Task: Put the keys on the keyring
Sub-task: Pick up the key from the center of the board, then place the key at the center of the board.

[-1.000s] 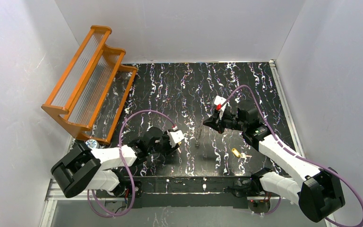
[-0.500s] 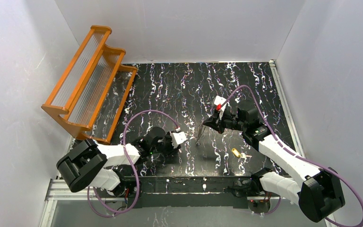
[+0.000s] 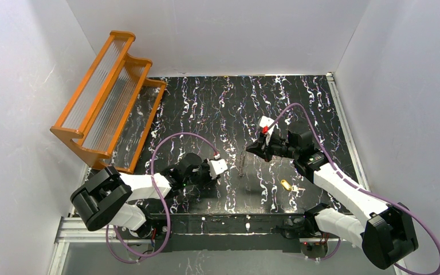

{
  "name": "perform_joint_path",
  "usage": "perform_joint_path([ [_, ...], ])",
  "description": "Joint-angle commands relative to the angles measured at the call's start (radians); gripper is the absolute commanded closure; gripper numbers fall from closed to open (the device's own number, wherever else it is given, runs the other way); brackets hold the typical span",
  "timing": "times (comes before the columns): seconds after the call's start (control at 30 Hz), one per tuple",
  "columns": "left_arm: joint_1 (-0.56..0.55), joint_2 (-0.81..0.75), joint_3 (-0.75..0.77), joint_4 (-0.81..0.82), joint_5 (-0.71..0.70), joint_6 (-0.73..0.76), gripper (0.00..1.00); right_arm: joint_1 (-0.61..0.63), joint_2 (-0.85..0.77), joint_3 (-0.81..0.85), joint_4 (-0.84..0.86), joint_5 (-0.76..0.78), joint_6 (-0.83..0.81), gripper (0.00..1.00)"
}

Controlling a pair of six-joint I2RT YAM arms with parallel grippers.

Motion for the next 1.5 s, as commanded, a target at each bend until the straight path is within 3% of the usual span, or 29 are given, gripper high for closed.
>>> perform_joint_path([
  [0.0,-0.004,0.007,0.025,0.017,0.007,0.013,0.74,0.002,-0.006,-0.005,0.056,-0.015,0.005,0.99],
  [0.27,-0.006,0.044,0.036,0.019,0.007,0.012,0.84,0.002,-0.009,-0.006,0.055,-0.016,0.005,0.99],
  [0.47,-0.006,0.012,0.03,0.019,-0.017,0.01,1.0,0.002,-0.01,-0.003,0.054,-0.019,0.005,0.99],
  [1.0,-0.006,-0.205,0.016,-0.057,-0.032,-0.033,1.0,0.002,0.003,0.019,0.047,-0.062,-0.003,0.99],
  [1.47,-0.006,-0.418,0.029,-0.149,0.178,0.17,1.0,0.002,0.026,0.013,0.061,-0.226,-0.017,0.99],
])
